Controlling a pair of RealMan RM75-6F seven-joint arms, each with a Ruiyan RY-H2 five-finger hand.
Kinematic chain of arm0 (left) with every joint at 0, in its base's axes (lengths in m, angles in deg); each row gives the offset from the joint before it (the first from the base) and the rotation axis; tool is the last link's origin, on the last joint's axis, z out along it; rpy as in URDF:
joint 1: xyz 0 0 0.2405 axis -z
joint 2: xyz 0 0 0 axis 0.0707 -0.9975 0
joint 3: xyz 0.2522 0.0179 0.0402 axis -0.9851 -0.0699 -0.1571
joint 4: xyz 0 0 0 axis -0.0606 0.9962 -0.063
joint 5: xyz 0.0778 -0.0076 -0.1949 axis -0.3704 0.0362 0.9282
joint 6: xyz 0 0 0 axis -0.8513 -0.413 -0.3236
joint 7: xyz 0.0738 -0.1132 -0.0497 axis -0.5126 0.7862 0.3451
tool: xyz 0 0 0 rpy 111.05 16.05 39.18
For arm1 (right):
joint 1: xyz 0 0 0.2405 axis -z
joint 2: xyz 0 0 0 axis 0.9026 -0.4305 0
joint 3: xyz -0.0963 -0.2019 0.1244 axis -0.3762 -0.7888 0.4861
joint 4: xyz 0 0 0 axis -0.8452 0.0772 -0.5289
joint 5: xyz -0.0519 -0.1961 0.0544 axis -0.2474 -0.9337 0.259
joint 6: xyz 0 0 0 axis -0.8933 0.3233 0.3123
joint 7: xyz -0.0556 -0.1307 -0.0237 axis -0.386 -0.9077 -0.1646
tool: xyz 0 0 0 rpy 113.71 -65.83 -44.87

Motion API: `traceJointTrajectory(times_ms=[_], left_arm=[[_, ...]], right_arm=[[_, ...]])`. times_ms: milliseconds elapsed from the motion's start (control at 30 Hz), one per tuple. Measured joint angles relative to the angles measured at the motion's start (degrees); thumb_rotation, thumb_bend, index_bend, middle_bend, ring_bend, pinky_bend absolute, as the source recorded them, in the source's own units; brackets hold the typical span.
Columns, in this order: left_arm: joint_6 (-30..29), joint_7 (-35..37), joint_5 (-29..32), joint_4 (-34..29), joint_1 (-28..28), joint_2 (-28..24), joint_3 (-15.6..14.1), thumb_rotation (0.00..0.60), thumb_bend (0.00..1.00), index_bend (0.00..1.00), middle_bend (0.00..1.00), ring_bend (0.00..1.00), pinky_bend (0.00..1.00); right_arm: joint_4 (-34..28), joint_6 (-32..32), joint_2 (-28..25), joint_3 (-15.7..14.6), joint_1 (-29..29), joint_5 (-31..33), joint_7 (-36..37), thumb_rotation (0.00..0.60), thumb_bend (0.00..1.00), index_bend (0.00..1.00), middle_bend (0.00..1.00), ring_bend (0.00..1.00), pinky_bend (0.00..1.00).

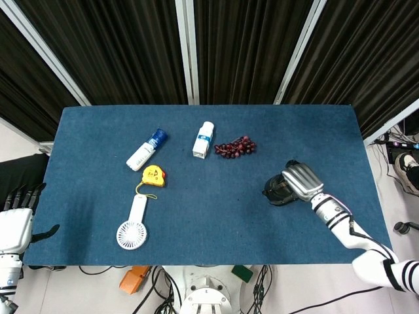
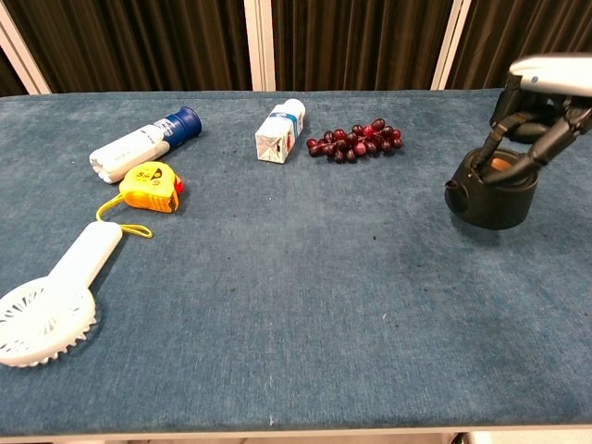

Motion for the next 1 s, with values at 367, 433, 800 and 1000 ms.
traceJointTrajectory(times_ms=[367,433,800,1000], left_arm=[[-0.7,-0.7,-0.6,-0.9,-0.1,-0.5,0.0,0.6,0.16,0.07,0.1,0.02,0.0],[-0.9,-0.7,-0.7,-1.0,-0.2,-0.5,0.0,0.6,0.16,0.07,0.1,0.02,0.0],[-1.1,-0.2,-0.8,-0.5,-0.4,-0.4,0.0,0.6,0.16,0.07,0.1,0.02,0.0],[-1.1,0.1,-1.0,-0.1,-0.2,-0.1,0.0,0.6,0.16,0.07,0.1,0.02,0.0]], right_arm=[[1.4,7.6,0.7,-0.6,2.5,-5.3,2.9,0.377,0.5,1.0,1.0,1.0,0.39],[1.6,8.7,1.0,-0.7,2.8,-6.1,3.2,0.381,0.51,1.0,1.0,1.0,0.4],[2.3,10.9,3.1,-0.6,3.0,-8.1,0.5,0.439,0.53,1.0,1.0,1.0,0.48],[2.4,11.0,5.3,0.3,1.6,-8.8,-5.2,0.448,0.53,1.0,1.0,1.0,0.51]])
